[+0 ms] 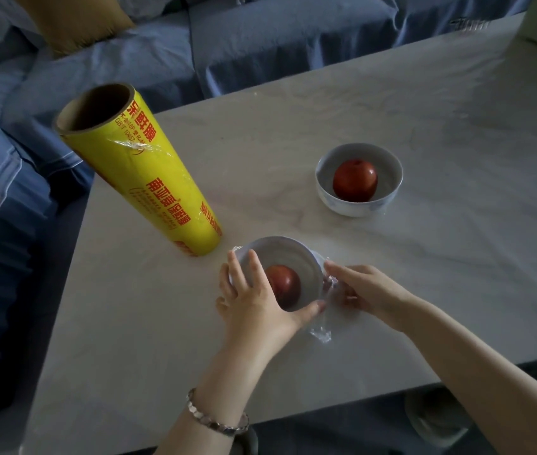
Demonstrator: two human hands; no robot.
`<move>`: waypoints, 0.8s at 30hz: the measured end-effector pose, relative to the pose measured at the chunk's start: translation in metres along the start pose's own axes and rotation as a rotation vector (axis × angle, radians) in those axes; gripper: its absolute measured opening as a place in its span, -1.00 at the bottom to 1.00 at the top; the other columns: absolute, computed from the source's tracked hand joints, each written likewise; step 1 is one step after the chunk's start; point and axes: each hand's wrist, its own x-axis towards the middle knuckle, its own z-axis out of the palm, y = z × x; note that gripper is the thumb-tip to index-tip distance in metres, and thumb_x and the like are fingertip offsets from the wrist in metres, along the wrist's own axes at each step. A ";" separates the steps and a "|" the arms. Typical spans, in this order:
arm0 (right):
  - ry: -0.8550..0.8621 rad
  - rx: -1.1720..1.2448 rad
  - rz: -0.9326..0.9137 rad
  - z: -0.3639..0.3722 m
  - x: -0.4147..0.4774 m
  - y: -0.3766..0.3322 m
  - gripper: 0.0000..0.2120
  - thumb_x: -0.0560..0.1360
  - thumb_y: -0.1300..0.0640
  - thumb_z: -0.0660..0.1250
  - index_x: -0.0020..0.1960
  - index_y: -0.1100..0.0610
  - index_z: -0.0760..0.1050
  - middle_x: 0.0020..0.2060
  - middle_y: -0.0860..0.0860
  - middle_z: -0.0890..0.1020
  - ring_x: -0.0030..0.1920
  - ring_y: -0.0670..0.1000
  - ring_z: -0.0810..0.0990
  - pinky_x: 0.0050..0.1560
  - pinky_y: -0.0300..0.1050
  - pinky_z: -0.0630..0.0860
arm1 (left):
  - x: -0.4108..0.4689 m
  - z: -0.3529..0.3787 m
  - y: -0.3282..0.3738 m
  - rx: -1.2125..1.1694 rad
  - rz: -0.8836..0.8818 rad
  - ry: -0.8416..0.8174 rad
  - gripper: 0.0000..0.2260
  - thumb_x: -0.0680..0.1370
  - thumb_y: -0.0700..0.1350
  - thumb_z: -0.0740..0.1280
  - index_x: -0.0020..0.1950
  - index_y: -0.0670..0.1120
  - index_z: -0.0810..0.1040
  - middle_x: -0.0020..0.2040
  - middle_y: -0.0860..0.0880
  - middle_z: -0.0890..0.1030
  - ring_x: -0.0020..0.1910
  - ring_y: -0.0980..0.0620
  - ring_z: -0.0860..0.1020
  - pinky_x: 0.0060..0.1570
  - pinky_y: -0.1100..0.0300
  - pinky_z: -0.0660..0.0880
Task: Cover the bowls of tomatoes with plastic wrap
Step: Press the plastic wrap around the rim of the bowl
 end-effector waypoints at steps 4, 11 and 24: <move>0.031 -0.081 -0.054 0.001 -0.009 -0.001 -0.80 0.47 0.06 0.34 -0.27 0.14 0.53 -0.43 -0.02 0.46 -0.42 -0.09 0.36 -0.41 -0.30 0.31 | -0.007 -0.005 -0.008 -0.022 -0.008 -0.099 0.21 0.19 0.34 0.46 0.51 -0.07 -0.25 0.50 -0.09 -0.36 0.49 -0.14 -0.27 0.43 -0.08 0.03; 0.116 0.121 -0.238 0.016 -0.017 -0.011 -0.76 0.57 0.23 0.16 -0.27 0.14 0.38 -0.40 -0.01 0.56 -0.34 -0.06 0.50 -0.18 -0.20 0.44 | 0.016 -0.019 -0.019 0.054 0.248 -0.115 0.23 0.11 0.34 0.50 0.50 0.11 -0.26 0.52 -0.03 -0.32 0.50 -0.05 -0.29 0.47 -0.06 -0.17; 0.371 0.137 -0.249 0.032 -0.021 -0.026 -0.77 0.62 0.15 -0.01 -0.21 0.12 0.21 -0.42 0.01 0.30 -0.51 -0.06 0.28 -0.52 -0.22 0.29 | 0.018 -0.009 -0.024 0.137 0.271 -0.014 0.22 0.16 0.46 0.36 0.51 -0.03 -0.30 0.54 -0.08 -0.25 0.52 -0.06 -0.20 0.45 -0.01 -0.12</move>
